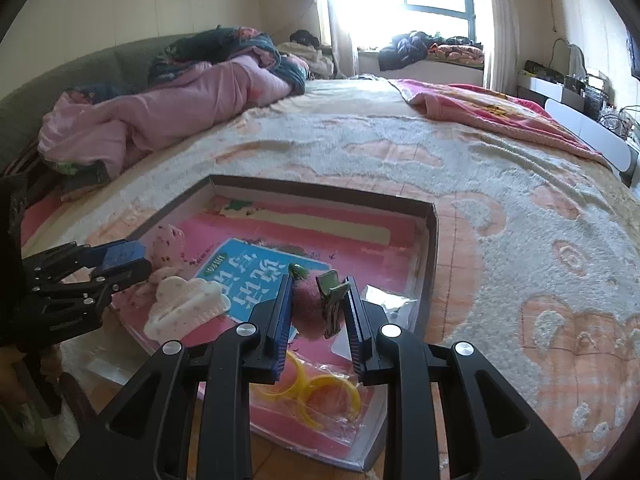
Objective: Organize jewelry
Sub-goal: 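Lower the blue box into the tray and open the left gripper while the right releases the pom-pom clip, then move the left gripper to the dark brown claw clip while the right moves to the pearl earring bag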
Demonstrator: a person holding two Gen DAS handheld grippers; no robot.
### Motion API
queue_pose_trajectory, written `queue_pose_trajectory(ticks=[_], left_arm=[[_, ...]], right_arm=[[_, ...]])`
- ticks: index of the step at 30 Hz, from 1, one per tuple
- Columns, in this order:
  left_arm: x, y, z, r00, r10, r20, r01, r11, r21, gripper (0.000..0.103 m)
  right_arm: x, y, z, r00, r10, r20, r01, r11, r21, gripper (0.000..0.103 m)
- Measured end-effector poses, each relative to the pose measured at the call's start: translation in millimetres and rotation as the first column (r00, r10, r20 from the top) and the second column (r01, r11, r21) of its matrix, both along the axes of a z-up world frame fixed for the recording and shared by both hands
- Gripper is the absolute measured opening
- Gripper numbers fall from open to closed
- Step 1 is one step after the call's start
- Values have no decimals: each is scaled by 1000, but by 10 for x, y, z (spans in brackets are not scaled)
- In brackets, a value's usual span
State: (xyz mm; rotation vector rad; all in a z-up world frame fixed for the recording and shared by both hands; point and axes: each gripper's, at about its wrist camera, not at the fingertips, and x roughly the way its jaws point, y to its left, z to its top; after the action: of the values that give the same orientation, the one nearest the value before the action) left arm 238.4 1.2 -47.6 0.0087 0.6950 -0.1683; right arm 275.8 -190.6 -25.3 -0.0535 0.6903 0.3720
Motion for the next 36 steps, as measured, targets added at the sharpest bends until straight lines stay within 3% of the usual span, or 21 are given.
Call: queue_pose_trajectory(ticks=[14,23,36], left_arm=[[22,23,-41,1000,2,-24,-2,1000,-7,45],[3,93,-69,999,19,-30,-20,999,-30,45],[-262,184,95,997,69,30,-68,997,-35,75]], right_arm=[[-36,48,-178,998,7,-66,-8,1000,-11,26],[-94,-82,-141,998,-15,-63,18,999,45,47],[-361,-139,-12,1000,-20,-2,21,998,58,68]])
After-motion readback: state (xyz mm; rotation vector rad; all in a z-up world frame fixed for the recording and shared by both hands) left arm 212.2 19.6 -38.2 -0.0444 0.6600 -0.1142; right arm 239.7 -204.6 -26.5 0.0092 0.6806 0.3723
